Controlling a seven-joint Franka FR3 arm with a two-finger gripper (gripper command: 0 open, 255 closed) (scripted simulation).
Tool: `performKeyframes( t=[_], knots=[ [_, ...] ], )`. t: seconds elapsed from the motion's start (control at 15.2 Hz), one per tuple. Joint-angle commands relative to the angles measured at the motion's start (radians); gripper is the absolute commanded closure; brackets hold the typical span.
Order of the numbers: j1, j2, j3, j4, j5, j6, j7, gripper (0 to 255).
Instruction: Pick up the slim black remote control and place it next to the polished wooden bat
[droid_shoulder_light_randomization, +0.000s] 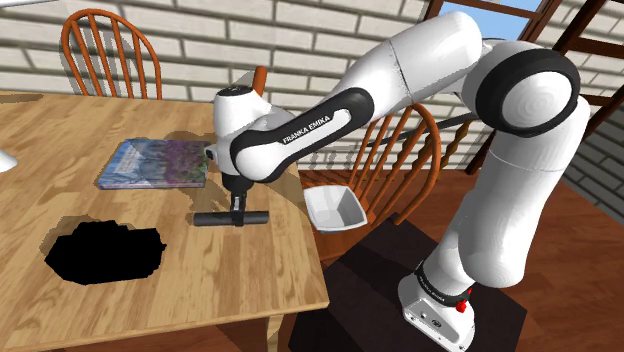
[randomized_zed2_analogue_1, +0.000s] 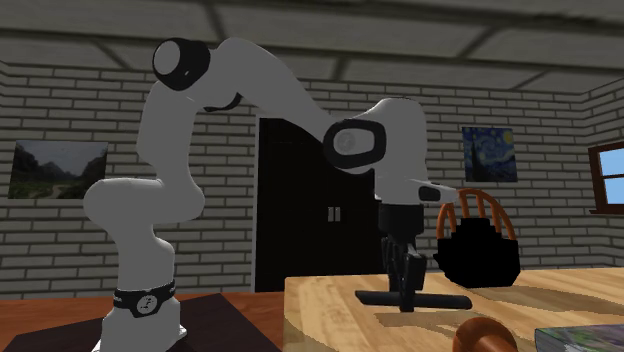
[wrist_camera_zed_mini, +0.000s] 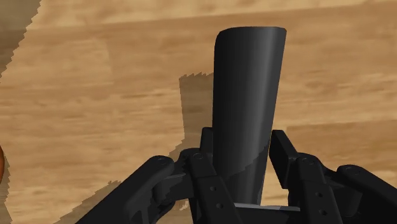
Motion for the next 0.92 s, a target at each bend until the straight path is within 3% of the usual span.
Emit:
performKeyframes(
  t=[0.0,0.86],
  knots=[
    [-0.002,-0.015,0.001,0.009,0.004,-0.025,-0.002,255],
    [-0.008,-0.099,0.006,0.088,0.026,-0.184,-0.009,255]
  ],
)
